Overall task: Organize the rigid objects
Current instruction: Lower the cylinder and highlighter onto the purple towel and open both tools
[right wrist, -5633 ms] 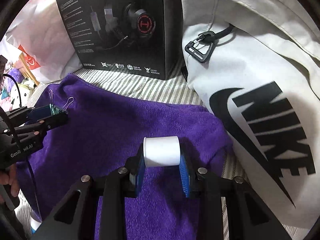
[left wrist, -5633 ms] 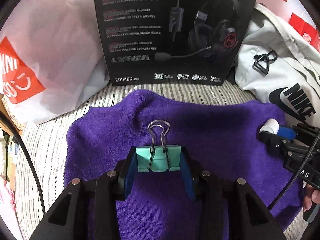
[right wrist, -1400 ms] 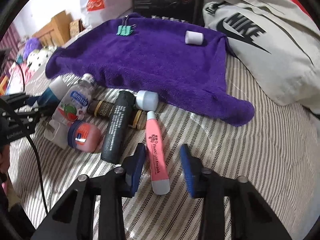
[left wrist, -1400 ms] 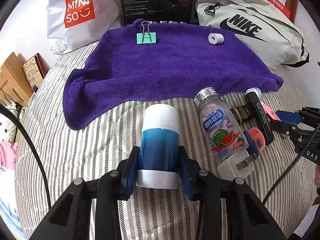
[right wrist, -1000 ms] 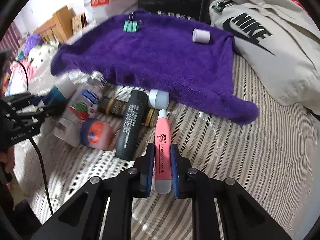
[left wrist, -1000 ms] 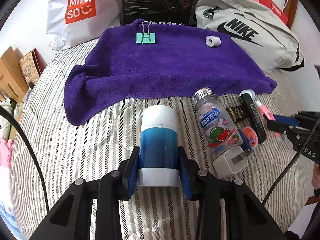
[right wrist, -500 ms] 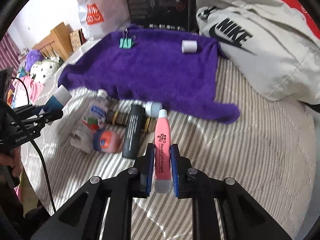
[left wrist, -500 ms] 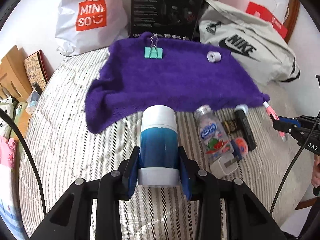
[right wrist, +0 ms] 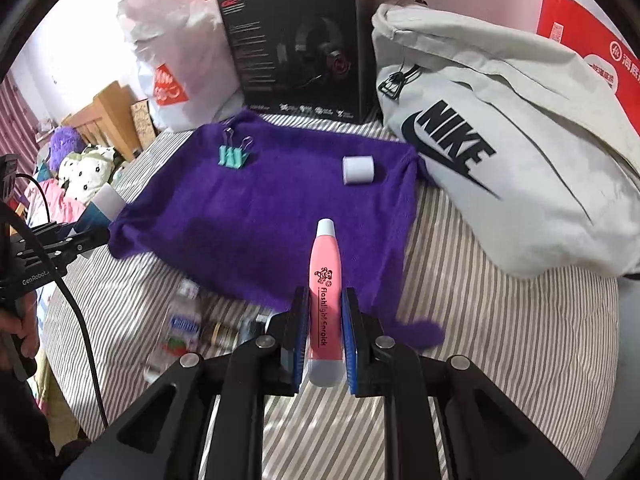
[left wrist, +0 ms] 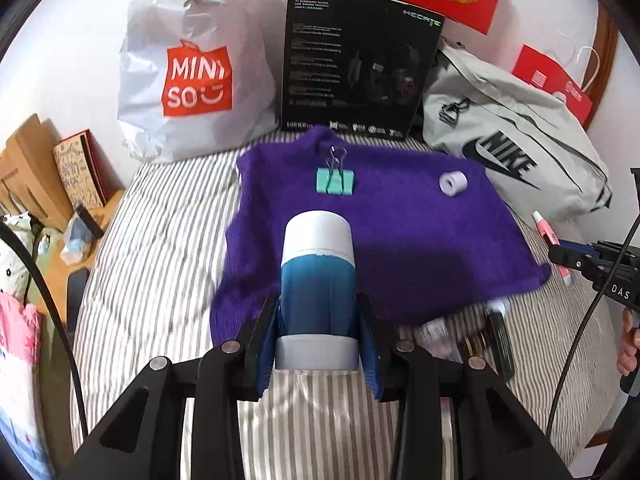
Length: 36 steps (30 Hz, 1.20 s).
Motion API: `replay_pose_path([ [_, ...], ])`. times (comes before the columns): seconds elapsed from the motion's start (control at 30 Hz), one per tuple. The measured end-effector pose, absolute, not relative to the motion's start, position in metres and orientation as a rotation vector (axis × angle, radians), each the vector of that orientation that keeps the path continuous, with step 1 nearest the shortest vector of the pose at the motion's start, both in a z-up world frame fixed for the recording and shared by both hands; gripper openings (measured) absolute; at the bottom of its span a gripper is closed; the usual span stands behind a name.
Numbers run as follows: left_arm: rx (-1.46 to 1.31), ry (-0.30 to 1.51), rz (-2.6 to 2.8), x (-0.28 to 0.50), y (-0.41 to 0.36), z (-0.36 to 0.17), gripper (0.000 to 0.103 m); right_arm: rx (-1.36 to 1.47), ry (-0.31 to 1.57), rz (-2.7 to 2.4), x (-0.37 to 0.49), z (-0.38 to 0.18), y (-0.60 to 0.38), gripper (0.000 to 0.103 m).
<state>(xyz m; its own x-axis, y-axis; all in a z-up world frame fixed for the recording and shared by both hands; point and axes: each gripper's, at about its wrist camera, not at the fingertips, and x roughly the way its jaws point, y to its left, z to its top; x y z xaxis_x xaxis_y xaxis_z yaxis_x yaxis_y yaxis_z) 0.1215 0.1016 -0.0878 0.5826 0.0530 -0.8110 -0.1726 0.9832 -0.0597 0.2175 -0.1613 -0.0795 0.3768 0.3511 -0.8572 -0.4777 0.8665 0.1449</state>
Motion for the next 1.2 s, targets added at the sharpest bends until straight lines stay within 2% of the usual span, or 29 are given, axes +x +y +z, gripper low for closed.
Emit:
replay_pose_path([
  [0.53,-0.156,0.976,0.159,0.212,0.126,-0.120,0.034,-0.112,1.127,0.452,0.294,-0.125,-0.142,0.016],
  [1.2,-0.151,1.029,0.200,0.268,0.134,-0.153,0.034,-0.144,1.162,0.397,0.328,-0.158,-0.109,0.016],
])
